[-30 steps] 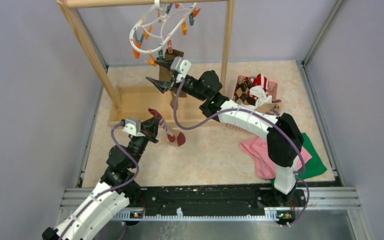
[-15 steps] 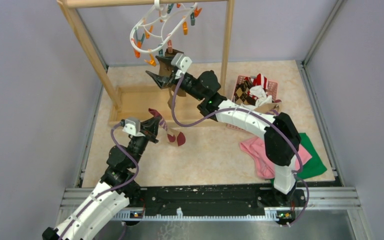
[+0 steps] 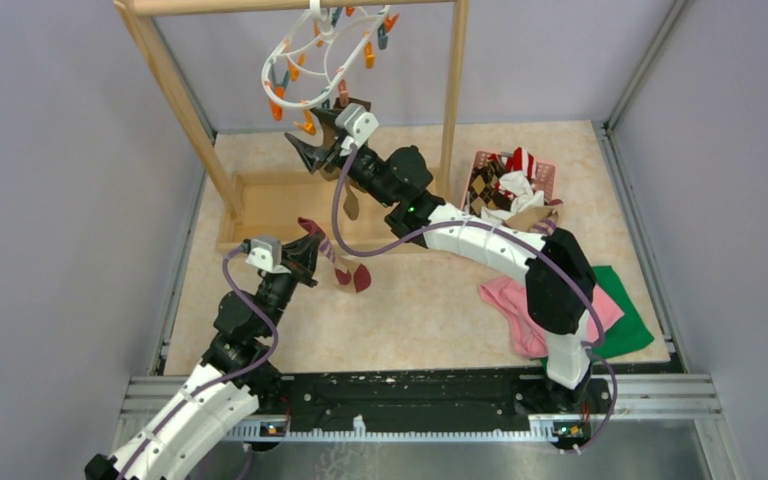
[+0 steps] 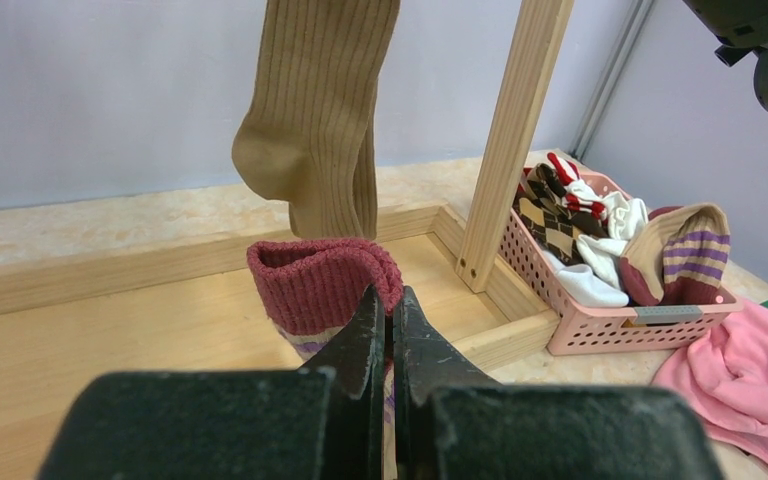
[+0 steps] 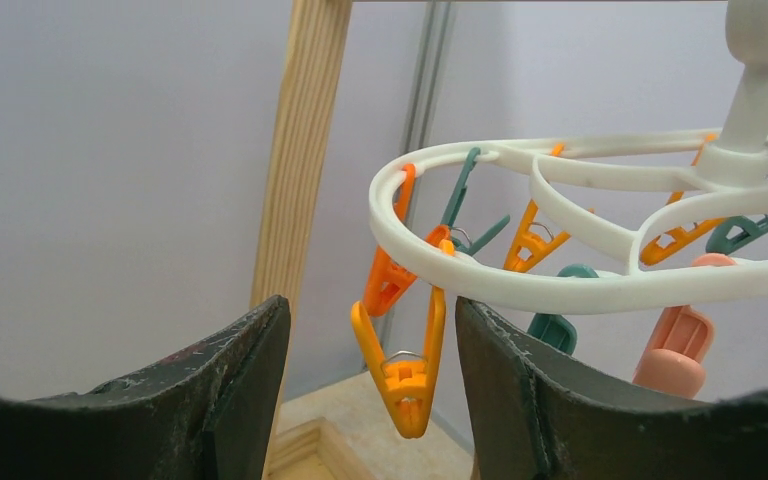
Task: Clip the socks to the hanger
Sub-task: Open the clamp at the hanger.
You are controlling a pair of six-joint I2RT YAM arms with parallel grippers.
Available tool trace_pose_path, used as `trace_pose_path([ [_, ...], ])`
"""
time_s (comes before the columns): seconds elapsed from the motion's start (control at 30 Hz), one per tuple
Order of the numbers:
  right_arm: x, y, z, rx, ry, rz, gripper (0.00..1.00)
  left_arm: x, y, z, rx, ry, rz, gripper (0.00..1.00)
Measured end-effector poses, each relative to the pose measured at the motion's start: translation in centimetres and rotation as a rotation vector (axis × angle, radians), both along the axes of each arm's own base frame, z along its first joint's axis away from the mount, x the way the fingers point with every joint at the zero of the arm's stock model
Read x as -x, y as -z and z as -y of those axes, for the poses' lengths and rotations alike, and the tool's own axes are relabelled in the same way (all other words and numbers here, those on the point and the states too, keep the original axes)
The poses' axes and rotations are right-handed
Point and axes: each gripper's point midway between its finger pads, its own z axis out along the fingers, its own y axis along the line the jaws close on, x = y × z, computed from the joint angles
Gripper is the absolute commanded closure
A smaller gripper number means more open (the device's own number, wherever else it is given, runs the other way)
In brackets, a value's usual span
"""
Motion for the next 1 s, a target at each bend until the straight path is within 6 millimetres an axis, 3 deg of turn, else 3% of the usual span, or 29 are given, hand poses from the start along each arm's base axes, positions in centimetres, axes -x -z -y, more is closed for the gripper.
trace_pose_path([
  [0.3,-0.8,-0.5,0.0,-0.001,0.049,-0.02,0.42,0.1,-0.1,0.1,0.003,0.007,0.002,1.0],
  [0.53,-1.6,0.5,-0.6,0.039,0.077,-0.039,0.44,0.1,-0.3,0.1,0.007,0.008,0.009,1.0],
  [1.0,-1.7,0.6,-0.7,0.045,0.154,-0.012,0.46,0.1,-0.3,0.1,0.008,0.009,0.009,1.0],
])
